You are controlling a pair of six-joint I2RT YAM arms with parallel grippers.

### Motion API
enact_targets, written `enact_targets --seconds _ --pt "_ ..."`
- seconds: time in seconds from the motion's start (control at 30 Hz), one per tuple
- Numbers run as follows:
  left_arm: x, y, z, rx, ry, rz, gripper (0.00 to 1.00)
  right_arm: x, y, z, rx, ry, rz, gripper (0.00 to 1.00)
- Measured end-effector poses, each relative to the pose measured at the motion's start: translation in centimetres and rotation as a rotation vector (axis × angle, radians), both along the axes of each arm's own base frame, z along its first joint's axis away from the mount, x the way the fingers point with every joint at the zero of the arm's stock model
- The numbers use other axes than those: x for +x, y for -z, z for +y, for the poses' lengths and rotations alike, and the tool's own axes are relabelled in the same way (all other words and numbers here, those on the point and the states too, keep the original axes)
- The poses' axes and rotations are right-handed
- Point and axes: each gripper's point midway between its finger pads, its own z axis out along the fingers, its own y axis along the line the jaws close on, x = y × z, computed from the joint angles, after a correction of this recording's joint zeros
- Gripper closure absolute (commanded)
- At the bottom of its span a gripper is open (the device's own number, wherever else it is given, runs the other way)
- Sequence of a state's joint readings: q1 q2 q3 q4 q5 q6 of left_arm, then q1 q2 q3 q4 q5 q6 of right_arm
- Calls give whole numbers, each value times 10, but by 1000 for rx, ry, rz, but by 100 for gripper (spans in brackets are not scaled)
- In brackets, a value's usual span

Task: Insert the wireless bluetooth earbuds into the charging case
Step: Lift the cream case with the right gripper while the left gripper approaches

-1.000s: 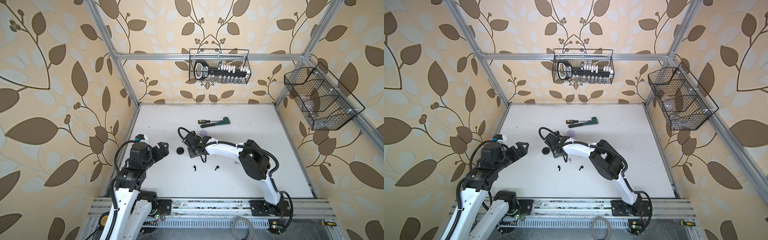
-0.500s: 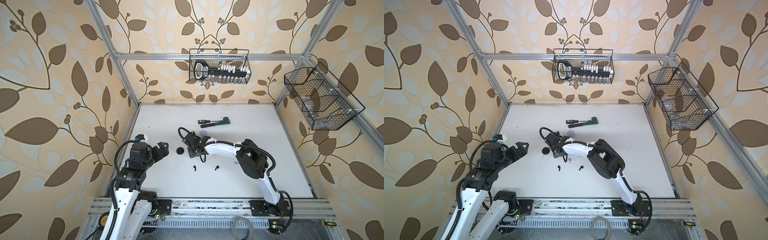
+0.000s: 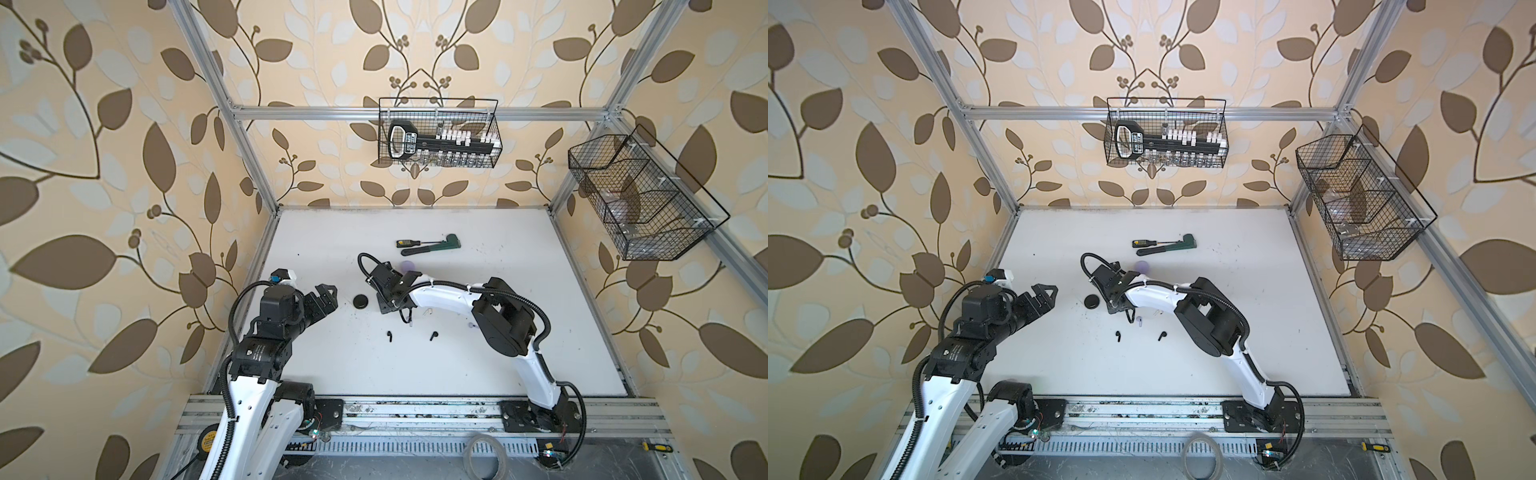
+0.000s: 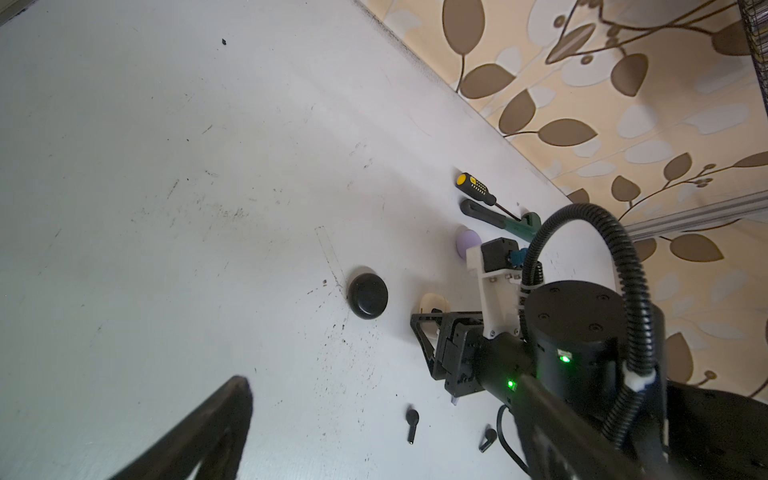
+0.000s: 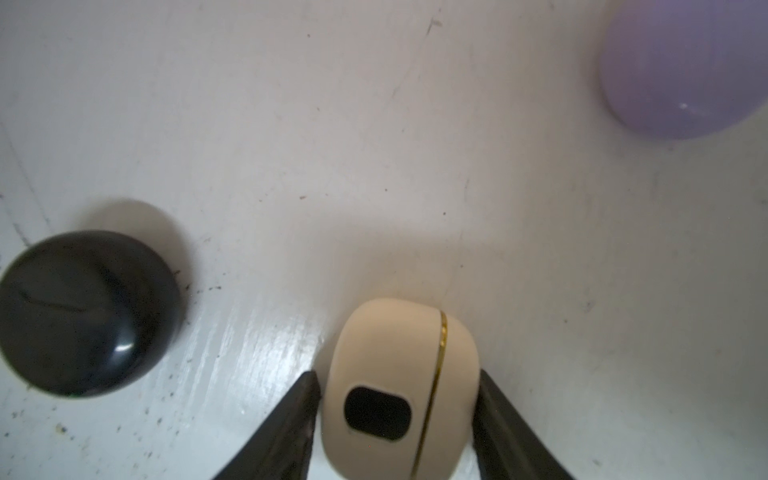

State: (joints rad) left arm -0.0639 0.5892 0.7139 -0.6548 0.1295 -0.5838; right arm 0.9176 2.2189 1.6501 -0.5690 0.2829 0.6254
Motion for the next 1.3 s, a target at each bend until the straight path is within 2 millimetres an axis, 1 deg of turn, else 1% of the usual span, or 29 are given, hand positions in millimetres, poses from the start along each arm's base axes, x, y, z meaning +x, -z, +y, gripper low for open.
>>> enact_targets --seconds 0.03,0.07,0.2,0.4,0.5,0.57,0.6,0.67,0.73,0.77,0.8,0.83,0.87,0.97,1.0,1.07,1.2,1.3 --pt "0 0 0 0 0 0 1 1 0 0 2 2 -2 54" --pt "0 0 0 0 0 0 1 2 0 1 5 0 -5 56" --pt "0 1 0 -1 0 1 1 3 -1 2 -2 -26 -15 62" --pt "0 1 1 -13 -14 5 1 9 -2 1 -16 -76 -36 74" --pt "1 2 2 -18 -25 2 1 12 -4 -8 -17 -110 -50 74" --pt "2 4 1 -20 -26 8 1 17 -12 -18 -10 -139 -75 80" --pt "3 5 1 -21 -27 13 1 19 -17 -22 -3 -150 -89 82" --pt "6 6 1 -24 -28 25 1 28 -40 -30 31 -170 -146 82" --pt "8 1 1 -24 -28 31 1 35 -71 -38 77 -183 -221 82" --pt "10 -5 1 -25 -29 26 1 39 -92 -42 105 -190 -271 83" --pt "11 -12 1 -26 -29 17 1 40 -108 -45 127 -198 -309 83" --pt "13 -21 1 -28 -30 0 1 41 -129 -48 148 -212 -361 84" --pt "14 -35 0 -31 -29 -31 1 41 -148 -50 166 -229 -411 86" --pt "18 -69 -1 -42 -20 -134 1 31 -189 -49 184 -301 -535 89" --pt "19 -76 -2 -45 -17 -161 1 26 -197 -47 178 -332 -569 90" --pt "21 -90 -5 -52 3 -214 1 12 -206 -40 144 -410 -627 93" --pt "28 -108 -15 -67 66 -292 1 -8 -207 -29 66 -539 -693 94" --pt "32 -120 -29 -93 145 -348 3 -16 -209 -29 14 -609 -744 93"
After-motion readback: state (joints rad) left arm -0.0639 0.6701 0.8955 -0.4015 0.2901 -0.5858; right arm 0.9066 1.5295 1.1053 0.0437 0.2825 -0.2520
